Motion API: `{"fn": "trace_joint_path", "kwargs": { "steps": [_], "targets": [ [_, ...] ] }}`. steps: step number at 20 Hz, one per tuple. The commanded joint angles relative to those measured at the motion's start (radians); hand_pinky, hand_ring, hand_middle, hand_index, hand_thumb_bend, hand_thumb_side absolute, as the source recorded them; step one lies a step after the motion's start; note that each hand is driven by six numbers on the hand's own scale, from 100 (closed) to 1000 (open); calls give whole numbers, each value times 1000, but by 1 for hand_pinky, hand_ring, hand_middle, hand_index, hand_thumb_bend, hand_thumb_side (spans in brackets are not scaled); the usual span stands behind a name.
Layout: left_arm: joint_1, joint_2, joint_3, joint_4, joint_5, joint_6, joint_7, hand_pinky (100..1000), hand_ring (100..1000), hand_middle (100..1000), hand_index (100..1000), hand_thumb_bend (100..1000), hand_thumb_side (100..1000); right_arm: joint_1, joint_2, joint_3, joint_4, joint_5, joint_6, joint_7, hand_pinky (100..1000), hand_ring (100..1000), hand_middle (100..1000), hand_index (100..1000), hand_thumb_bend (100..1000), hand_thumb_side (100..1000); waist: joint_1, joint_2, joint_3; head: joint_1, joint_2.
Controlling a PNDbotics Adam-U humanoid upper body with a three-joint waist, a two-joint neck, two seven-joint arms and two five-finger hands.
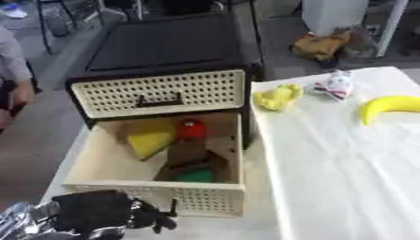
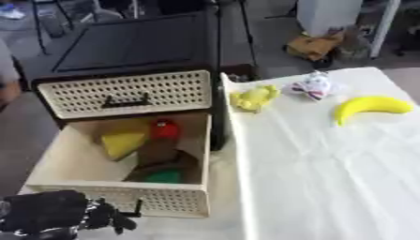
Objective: Pick up objects from table and place into drawer.
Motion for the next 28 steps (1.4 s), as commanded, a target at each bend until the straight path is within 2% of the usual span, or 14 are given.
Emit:
{"fn": "trace_joint_path", "kwargs": {
  "steps": [1, 11, 19, 24, 28],
  "targets": [
    [-9, 12, 19, -12, -11, 3, 7, 100, 100, 734, 961, 100, 1000, -19, -14, -8, -16, -7, 0, -2, 593, 786, 553, 808, 190, 1000, -5, -12, -2, 5, -17],
    [-27, -7, 20, 45, -35, 13, -7, 100, 100, 797, 988, 100, 1000, -27, -5, -10, -16, -9, 4, -8, 593, 785, 552, 808, 184, 1000, -5, -2, -9, 13, -28],
    [-52, -21, 33, 109, -47, 19, 28, 100, 100, 814, 998, 100, 1000, -32, 2, -12, -16, -11, 6, -10, 592, 785, 552, 806, 184, 1000, -7, 3, -17, 16, -42],
    [-63, -32, 41, 142, -45, 18, 51, 100, 100, 809, 1000, 100, 1000, -31, 5, -13, -16, -9, 8, -11, 592, 785, 552, 806, 185, 1000, -7, 5, -21, 17, -48],
    [-73, -40, 46, 131, -8, 22, 44, 100, 100, 772, 1000, 100, 1000, -31, 9, -14, -16, -7, 13, -11, 593, 786, 551, 806, 185, 1000, -7, 5, -21, 16, -48]
  ]
}}
